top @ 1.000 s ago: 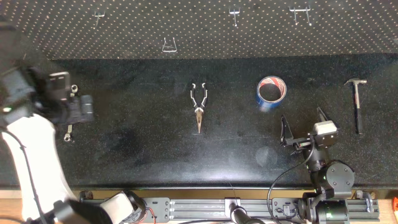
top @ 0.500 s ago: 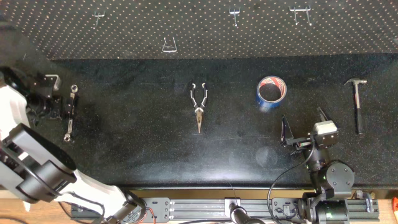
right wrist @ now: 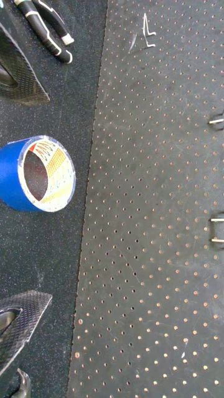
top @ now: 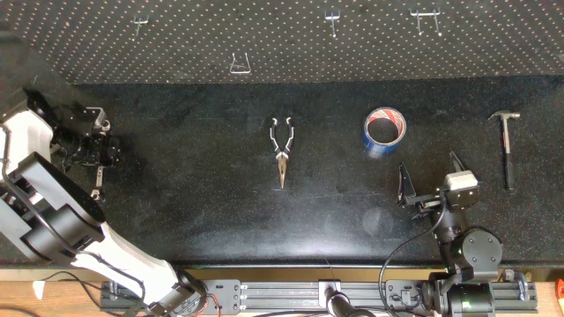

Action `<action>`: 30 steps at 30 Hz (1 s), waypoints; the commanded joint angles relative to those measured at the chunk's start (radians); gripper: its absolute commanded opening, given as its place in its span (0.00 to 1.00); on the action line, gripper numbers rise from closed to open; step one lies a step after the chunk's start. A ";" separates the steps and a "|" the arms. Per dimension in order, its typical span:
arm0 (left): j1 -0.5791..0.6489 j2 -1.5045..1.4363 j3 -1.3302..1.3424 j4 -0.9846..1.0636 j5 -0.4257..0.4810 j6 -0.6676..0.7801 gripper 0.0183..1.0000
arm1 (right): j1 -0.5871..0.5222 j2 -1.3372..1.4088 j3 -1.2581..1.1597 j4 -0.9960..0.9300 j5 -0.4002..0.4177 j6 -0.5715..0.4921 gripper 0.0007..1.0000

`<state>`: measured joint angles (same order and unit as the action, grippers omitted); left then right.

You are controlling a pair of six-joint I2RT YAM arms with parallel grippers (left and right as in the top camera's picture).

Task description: Place Tools Onto Pegboard

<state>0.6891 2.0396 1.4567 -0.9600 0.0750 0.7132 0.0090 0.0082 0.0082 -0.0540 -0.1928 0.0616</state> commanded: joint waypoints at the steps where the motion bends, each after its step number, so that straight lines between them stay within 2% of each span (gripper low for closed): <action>1: 0.004 0.016 0.020 0.022 -0.011 -0.075 0.99 | 0.008 -0.007 -0.003 -0.005 0.002 -0.014 0.98; 6: 0.004 0.017 0.020 0.033 -0.019 -0.104 1.00 | 0.008 -0.007 -0.003 -0.005 0.002 -0.014 0.97; 7: 0.004 0.017 0.020 0.033 -0.019 -0.105 0.87 | 0.008 -0.007 -0.003 -0.005 0.002 -0.014 0.97; 8: 0.004 0.017 0.019 0.033 -0.018 -0.104 0.47 | 0.008 -0.007 -0.003 -0.005 0.002 -0.014 0.98; 9: 0.004 0.017 0.019 0.033 -0.018 -0.104 0.31 | 0.008 -0.007 -0.003 -0.005 0.002 -0.014 0.98; 10: 0.004 0.017 0.019 0.033 -0.018 -0.104 0.05 | 0.008 -0.007 -0.003 -0.005 0.002 -0.014 0.98; 11: 0.004 0.017 0.019 0.033 -0.018 -0.105 0.01 | 0.008 -0.007 -0.003 -0.005 0.002 -0.014 0.98; 17: 0.010 -0.031 0.019 0.007 -0.018 -0.143 0.01 | 0.008 -0.007 -0.003 -0.005 0.002 -0.014 0.98; 18: 0.004 -0.165 0.019 0.040 -0.018 -0.211 0.01 | 0.008 -0.007 -0.003 -0.005 0.002 -0.014 0.98; 21: 0.003 -0.368 0.003 0.045 0.044 -0.250 0.01 | 0.008 -0.007 -0.003 -0.005 0.002 -0.014 0.98; 24: -0.016 -0.613 -0.130 0.187 0.069 -0.317 0.01 | 0.008 -0.007 -0.003 -0.005 0.002 -0.014 0.97; 26: -0.093 -0.732 -0.241 0.267 0.069 -0.370 0.01 | 0.008 -0.007 -0.003 -0.005 0.002 -0.014 0.98; 28: -0.276 -0.832 -0.349 0.351 0.060 -0.422 0.01 | 0.008 -0.007 -0.003 -0.005 0.002 -0.014 0.98; 30: -0.435 -0.875 -0.385 0.386 0.022 -0.547 0.01 | 0.008 -0.007 -0.003 -0.005 0.002 -0.014 0.97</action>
<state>0.4301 1.2491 1.1118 -0.6140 0.1097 0.3260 0.0090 0.0074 0.0086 -0.0540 -0.1917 0.0616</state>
